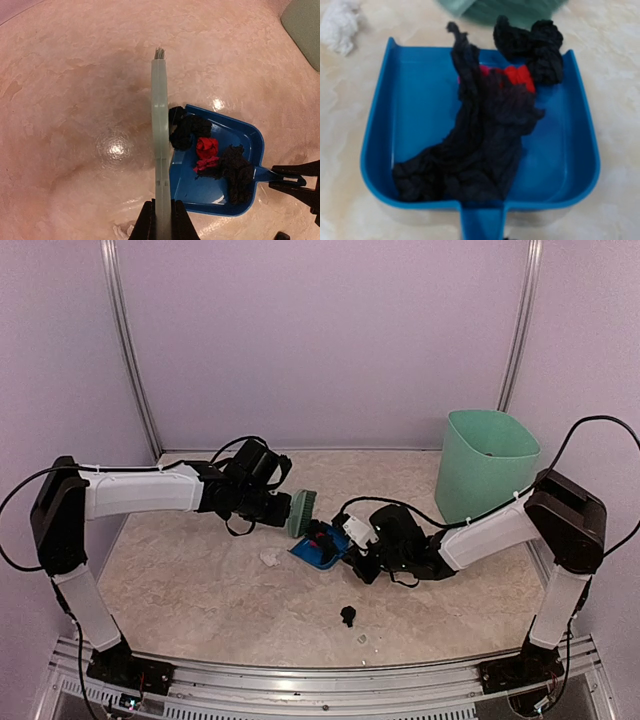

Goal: Sweep away the paper scraps from the table

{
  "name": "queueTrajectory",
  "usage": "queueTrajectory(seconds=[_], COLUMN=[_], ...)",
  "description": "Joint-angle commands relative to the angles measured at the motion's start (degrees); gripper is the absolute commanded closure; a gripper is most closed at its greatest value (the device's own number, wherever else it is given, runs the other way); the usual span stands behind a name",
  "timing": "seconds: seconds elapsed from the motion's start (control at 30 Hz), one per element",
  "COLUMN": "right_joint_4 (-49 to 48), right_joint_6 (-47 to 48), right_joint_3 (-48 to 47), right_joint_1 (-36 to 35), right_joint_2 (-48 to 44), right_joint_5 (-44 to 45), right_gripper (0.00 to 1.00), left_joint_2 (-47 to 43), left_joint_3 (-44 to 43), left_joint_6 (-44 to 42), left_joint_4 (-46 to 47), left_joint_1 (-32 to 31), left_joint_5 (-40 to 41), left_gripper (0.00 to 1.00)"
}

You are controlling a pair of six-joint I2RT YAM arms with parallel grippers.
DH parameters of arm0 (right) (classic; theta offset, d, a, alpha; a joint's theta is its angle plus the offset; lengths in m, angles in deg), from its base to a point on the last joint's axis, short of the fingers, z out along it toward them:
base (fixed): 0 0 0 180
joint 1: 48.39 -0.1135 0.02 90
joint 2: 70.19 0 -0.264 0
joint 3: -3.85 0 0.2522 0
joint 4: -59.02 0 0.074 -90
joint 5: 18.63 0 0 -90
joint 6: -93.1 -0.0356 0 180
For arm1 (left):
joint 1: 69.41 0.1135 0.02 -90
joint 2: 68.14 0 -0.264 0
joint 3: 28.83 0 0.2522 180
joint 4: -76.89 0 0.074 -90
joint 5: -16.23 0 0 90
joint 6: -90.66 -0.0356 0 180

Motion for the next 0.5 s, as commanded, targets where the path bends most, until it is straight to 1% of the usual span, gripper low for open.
queueTrajectory(seconds=[0.0, 0.33, 0.47], right_joint_4=[-1.11, -9.54, -13.82], right_joint_6=[-2.07, -4.6, -4.13], right_joint_3=[1.56, 5.77, 8.04], right_joint_1=[0.81, 0.82, 0.84], right_joint_2=[1.34, 0.69, 0.6], right_joint_5=[2.96, 3.55, 3.14], right_gripper=[1.0, 1.0, 1.0], left_joint_2=[-3.2, -5.66, -6.81], left_joint_3=[0.76, -1.09, -1.23], left_joint_6=[0.83, 1.67, 1.93], left_joint_4=[-2.14, -4.22, -4.62], left_joint_1=[-2.27, -5.05, -5.81], left_joint_5=[-4.25, -2.3, 1.58], left_gripper=[0.99, 0.98, 0.98])
